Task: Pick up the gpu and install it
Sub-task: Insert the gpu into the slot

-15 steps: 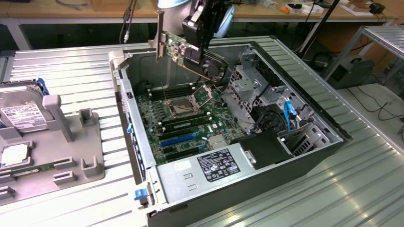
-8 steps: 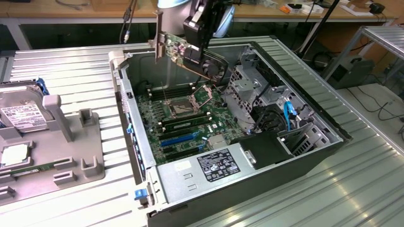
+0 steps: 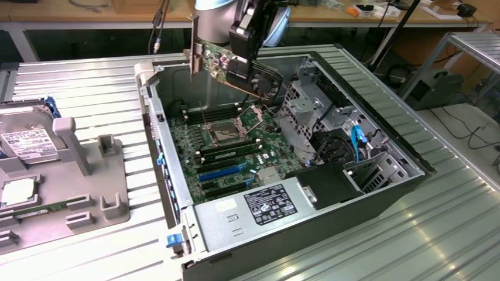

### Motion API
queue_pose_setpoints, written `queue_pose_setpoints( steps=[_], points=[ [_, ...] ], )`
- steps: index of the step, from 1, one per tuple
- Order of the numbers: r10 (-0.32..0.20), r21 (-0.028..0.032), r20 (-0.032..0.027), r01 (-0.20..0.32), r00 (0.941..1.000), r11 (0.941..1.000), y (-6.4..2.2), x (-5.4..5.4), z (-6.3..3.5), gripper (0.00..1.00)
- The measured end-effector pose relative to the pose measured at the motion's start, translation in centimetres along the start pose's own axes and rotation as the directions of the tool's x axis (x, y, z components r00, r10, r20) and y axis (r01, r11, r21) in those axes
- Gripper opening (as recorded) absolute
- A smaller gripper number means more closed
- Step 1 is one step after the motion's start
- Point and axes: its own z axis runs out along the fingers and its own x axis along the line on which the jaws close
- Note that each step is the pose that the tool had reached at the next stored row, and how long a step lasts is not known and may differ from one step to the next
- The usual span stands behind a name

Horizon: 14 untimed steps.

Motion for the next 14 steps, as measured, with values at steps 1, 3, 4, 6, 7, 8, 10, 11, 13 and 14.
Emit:
queue_pose_setpoints(
  steps=[1,3,4,6,7,8,10,11,13,14],
  points=[
    [-0.013,-0.0003,-0.0006,0.013,0.9999,0.9999,0.00,0.00,0.00,0.27],
    [-0.021,-0.0005,-0.0009,0.021,0.9998,0.9998,0.00,0.00,0.00,0.27],
    [-0.021,-0.0006,-0.0009,0.021,0.9998,0.9998,0.00,0.00,0.00,0.27],
    [-0.021,-0.0006,-0.0009,0.021,0.9998,0.9998,0.00,0.00,0.00,0.27],
    [-0.021,-0.0006,-0.0009,0.021,0.9998,0.9998,0.00,0.00,0.00,0.27],
    [-0.025,-0.0007,-0.0011,0.025,0.9997,0.9997,0.00,0.00,0.00,0.27],
    [-0.042,-0.0012,-0.0017,0.042,0.9991,0.9991,0.01,0.00,0.00,0.27],
    [-0.057,-0.0016,-0.0023,0.057,0.9984,0.9984,0.00,0.00,0.00,0.27],
    [-0.080,-0.0023,-0.0031,0.080,0.9968,0.9968,0.00,0.00,0.00,0.27],
    [-0.086,-0.0025,-0.0035,0.086,0.9963,0.9963,0.00,-0.01,0.00,0.27]
  ],
)
